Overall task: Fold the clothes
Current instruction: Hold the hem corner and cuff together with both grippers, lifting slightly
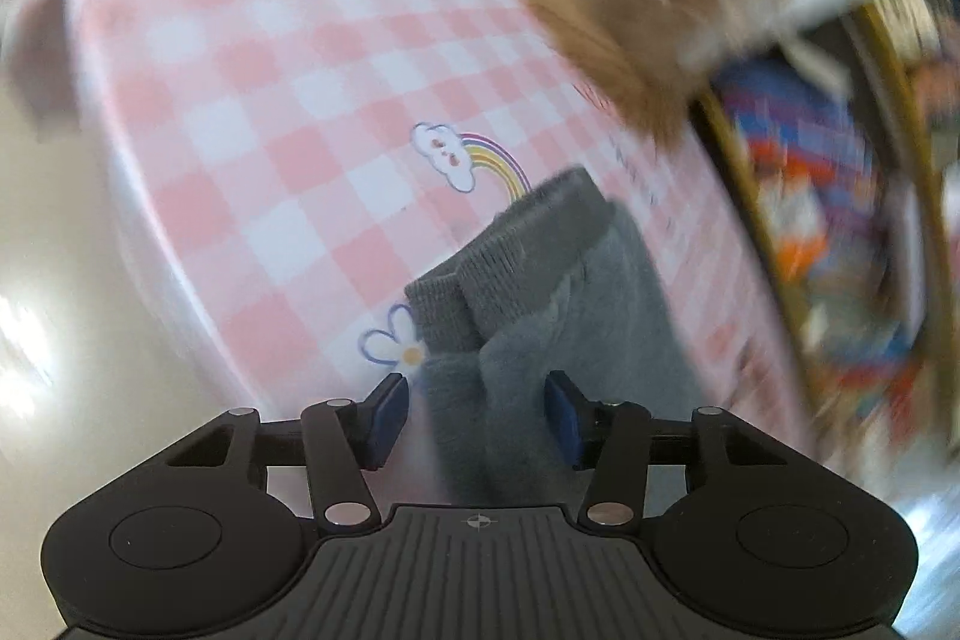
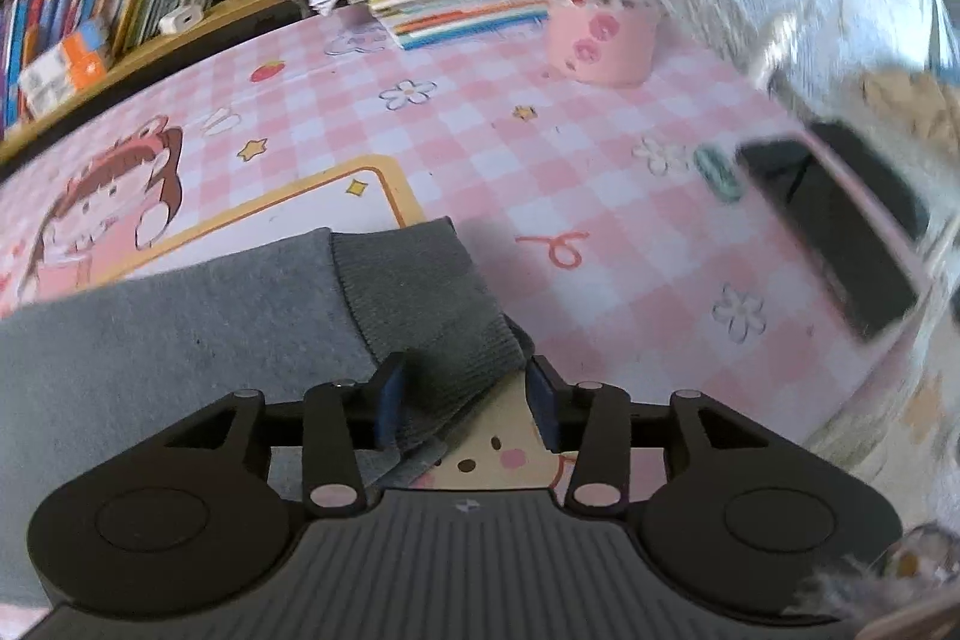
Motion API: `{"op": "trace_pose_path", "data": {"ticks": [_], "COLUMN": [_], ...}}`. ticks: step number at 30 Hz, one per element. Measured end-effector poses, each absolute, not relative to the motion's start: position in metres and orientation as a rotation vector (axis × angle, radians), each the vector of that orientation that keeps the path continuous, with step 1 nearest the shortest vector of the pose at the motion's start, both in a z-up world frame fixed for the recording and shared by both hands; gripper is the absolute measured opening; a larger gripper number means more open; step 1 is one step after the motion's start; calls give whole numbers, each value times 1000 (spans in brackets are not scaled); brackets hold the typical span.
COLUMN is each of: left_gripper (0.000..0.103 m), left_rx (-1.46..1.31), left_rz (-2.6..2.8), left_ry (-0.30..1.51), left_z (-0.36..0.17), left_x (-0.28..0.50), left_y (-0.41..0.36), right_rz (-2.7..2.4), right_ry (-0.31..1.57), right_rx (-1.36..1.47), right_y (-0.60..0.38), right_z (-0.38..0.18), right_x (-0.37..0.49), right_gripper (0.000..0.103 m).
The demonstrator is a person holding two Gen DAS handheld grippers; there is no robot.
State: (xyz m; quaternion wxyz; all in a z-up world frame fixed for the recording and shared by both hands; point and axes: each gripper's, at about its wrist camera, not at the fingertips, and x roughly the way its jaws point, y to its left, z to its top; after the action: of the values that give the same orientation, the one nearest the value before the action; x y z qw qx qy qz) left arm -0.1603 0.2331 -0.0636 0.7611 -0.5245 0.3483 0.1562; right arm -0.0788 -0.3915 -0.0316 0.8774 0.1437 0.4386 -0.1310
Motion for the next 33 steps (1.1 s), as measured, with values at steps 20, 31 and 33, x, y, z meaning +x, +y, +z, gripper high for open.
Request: {"op": "trace_pose_path", "data": {"ticks": [20, 31, 33], "left_gripper": [13, 35, 36], "left_rx": [-1007, -1068, -1076], "left_rz": [282, 260, 251], "left_ry": [695, 723, 716], "left_z": [-50, -73, -76], "left_x": [-156, -158, -159], "left_y": [249, 255, 256], "right_rz": [-129, -220, -249], "right_ry": [947, 954, 966], "right_rx": [695, 525, 475], "right_y": [-385, -365, -360], "right_z": [-49, -38, -30], "right_x": [-61, -60, -62], "right_gripper": [20, 42, 52]}}
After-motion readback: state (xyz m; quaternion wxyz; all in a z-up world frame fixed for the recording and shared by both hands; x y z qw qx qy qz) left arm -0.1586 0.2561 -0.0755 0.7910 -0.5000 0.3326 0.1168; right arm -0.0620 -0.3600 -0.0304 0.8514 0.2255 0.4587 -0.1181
